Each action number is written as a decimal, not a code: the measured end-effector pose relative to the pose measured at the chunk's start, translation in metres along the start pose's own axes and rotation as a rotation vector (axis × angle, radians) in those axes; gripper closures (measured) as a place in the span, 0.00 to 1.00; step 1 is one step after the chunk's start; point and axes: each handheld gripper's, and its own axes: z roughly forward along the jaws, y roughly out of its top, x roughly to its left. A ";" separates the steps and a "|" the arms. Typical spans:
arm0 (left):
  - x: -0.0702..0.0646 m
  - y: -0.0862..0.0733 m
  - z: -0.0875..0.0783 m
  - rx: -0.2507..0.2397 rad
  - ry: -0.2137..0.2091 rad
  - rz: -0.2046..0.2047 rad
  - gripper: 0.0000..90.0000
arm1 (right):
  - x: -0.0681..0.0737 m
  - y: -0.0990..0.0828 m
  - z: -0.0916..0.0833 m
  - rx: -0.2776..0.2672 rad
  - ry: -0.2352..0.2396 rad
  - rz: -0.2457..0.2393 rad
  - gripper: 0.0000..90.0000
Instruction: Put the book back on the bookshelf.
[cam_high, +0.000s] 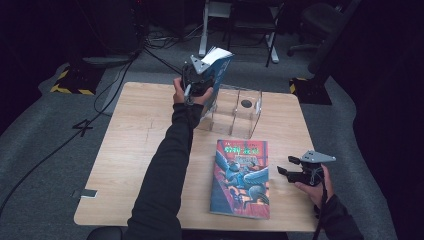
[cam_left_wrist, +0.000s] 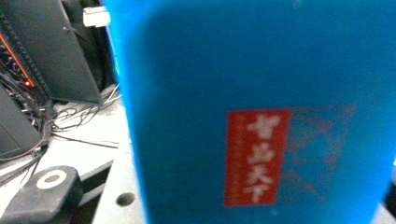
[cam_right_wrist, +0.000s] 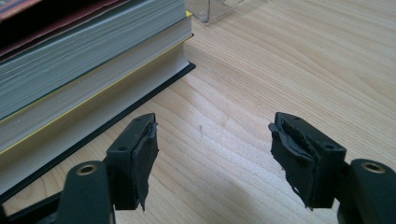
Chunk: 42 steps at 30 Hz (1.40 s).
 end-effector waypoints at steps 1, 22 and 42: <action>0.000 -0.001 0.002 -0.005 0.003 -0.006 0.67 | 0.000 0.000 0.000 0.000 0.000 0.000 0.36; 0.013 -0.043 0.033 -0.099 0.012 -0.075 0.67 | 0.003 0.001 0.003 -0.008 0.020 -0.020 0.36; 0.021 -0.064 0.011 -0.069 -0.053 -0.100 0.65 | 0.005 0.001 0.000 -0.015 0.023 -0.025 0.37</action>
